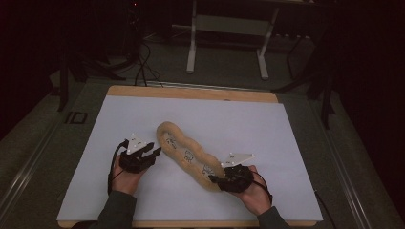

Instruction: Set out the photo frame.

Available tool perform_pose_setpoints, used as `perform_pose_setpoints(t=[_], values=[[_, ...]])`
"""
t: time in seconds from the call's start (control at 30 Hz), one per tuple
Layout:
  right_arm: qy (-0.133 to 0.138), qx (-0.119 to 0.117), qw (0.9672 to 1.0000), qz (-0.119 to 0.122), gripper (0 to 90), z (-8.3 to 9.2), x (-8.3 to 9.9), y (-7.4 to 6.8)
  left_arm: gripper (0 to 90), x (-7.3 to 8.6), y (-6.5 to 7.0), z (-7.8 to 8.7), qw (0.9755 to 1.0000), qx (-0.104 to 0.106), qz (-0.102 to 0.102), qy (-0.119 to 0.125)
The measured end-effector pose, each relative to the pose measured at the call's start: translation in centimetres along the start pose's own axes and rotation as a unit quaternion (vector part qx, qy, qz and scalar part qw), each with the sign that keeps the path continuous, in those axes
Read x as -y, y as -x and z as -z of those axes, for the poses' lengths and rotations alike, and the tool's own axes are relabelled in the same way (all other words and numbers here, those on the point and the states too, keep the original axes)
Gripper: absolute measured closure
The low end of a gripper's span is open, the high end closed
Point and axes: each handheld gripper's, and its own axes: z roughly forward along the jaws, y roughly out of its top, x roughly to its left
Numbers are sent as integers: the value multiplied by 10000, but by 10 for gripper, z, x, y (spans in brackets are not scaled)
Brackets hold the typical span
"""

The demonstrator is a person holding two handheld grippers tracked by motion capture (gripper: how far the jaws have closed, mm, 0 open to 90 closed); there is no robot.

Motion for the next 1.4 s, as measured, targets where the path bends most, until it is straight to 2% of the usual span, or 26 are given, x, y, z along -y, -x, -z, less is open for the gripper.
perform_pose_setpoints(t=[0.13,0.2,0.47,0.63,0.97,1.13,1.27,1.4], values=[[133,-264,9996,30,659,0,2,4,623,1,-3,0,10000,-35,43,19],[157,-305,9994,51,660,0,2,5,623,1,-5,-1,10000,-42,72,24],[218,-412,9989,112,667,1,3,7,613,1,-10,-2,9999,-109,100,-12],[265,-481,9983,184,669,1,4,8,617,2,-12,-3,9999,-71,99,-45],[378,-564,9973,293,671,2,6,9,584,3,-17,-3,9997,-193,148,34],[485,-599,9962,402,673,5,5,6,568,4,-18,-3,9994,-297,166,40],[508,-712,9949,499,674,6,5,5,563,5,-19,-4,9994,-276,182,60],[496,-722,9944,594,674,6,6,4,568,5,-20,-4,9995,-270,162,70]])
